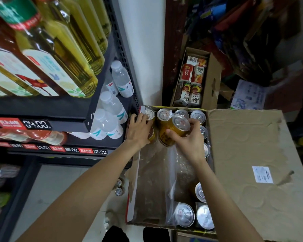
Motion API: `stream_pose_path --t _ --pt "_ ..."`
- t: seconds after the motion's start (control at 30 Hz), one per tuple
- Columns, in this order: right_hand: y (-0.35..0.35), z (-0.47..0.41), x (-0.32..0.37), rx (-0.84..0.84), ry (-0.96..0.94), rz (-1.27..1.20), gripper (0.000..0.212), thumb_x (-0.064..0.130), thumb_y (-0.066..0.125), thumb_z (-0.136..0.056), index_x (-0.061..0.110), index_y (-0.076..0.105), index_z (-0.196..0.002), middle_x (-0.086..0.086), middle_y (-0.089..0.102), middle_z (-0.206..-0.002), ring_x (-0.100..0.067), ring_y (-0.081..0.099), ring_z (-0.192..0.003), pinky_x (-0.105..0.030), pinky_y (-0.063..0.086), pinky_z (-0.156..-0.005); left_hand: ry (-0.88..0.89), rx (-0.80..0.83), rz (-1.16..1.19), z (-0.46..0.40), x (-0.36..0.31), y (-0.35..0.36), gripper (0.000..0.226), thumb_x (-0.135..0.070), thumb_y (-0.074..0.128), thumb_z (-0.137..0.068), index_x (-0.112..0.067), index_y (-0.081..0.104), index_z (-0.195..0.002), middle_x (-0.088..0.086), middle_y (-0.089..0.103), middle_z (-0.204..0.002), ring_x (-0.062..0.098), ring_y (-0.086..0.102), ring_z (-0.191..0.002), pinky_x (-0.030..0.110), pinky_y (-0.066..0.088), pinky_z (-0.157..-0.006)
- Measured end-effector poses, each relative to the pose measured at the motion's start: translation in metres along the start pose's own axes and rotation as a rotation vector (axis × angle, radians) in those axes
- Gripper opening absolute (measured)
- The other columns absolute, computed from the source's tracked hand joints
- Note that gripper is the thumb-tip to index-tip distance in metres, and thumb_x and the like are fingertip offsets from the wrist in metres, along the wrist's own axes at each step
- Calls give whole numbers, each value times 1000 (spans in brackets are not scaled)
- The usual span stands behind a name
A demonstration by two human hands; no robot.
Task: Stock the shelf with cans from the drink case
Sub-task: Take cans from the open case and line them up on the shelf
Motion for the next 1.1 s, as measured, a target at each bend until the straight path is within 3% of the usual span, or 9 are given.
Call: stream_pose_path --t 0.2,0.3,0.4,0.53,0.7,0.8,0.87,0.97,1.1 --pt "-22 23 -2 76 133 -243 51 37 77 -69 29 50 -111 15 64 -97 0 63 -88 -23 51 -81 92 -262 524 60 4 -50 69 -51 74 -69 -15 50 -124 10 55 -126 30 42 -127 41 25 -109" --pt "-31 40 15 148 90 -244 50 41 74 -68 26 54 -112 12 66 -98 6 65 -84 -15 51 -72 -25 -216 968 99 16 -70 67 -44 76 -72 -23 45 -128 0 49 -124 13 49 -111 27 42 -91" --pt "-31 57 32 208 60 -241 62 49 70 -64 21 56 -118 3 68 -106 -6 66 -94 -22 53 -80 -168 -194 1477 133 32 -83 57 -36 76 -71 -34 51 -122 -9 53 -120 -1 53 -106 19 47 -85" --pt "-17 78 55 296 107 -376 36 38 62 -83 23 55 -115 2 64 -106 -5 64 -91 -18 52 -76 -372 -187 1921 171 55 -90 55 -29 77 -68 -31 57 -119 -5 60 -114 11 60 -101 27 50 -77" --pt "23 108 103 490 142 -510 54 54 61 -72 25 57 -118 -6 66 -114 -24 63 -107 -45 49 -95 -438 -335 2004 218 103 -116 68 -51 82 -45 -28 64 -107 -4 70 -102 13 65 -96 23 53 -69" --pt "39 129 152 570 -5 -439 52 50 55 -73 34 48 -122 -1 61 -116 -17 65 -101 -34 56 -79 -420 -426 2009 247 134 -136 83 -65 84 -32 -24 64 -101 -7 73 -92 11 68 -89 26 55 -71" --pt "50 144 183 588 -95 -348 63 48 69 -63 34 46 -120 1 61 -110 -15 66 -94 -28 56 -71 -407 -473 2016 267 157 -147 88 -67 83 -30 -25 63 -104 -8 73 -95 10 68 -93 28 55 -74" --pt "66 163 232 548 -199 -279 73 47 78 -54 30 47 -117 3 65 -104 -15 67 -94 -33 56 -79 -354 -540 2031 297 195 -168 98 -65 84 -35 -21 59 -119 -2 70 -109 16 64 -105 33 54 -83" --pt "91 196 308 561 -341 -345 62 44 77 -63 27 54 -118 8 70 -102 -6 69 -89 -20 54 -69 -277 -691 1950 336 252 -208 74 -61 73 -60 -30 55 -125 -3 64 -120 15 62 -109 37 54 -88"
Point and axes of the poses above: each hand's wrist, its own z-axis away from the middle knuckle, its own y-axis out of the palm, x = y × z, the point moved 9 cm from there along -z, towards the middle knuckle
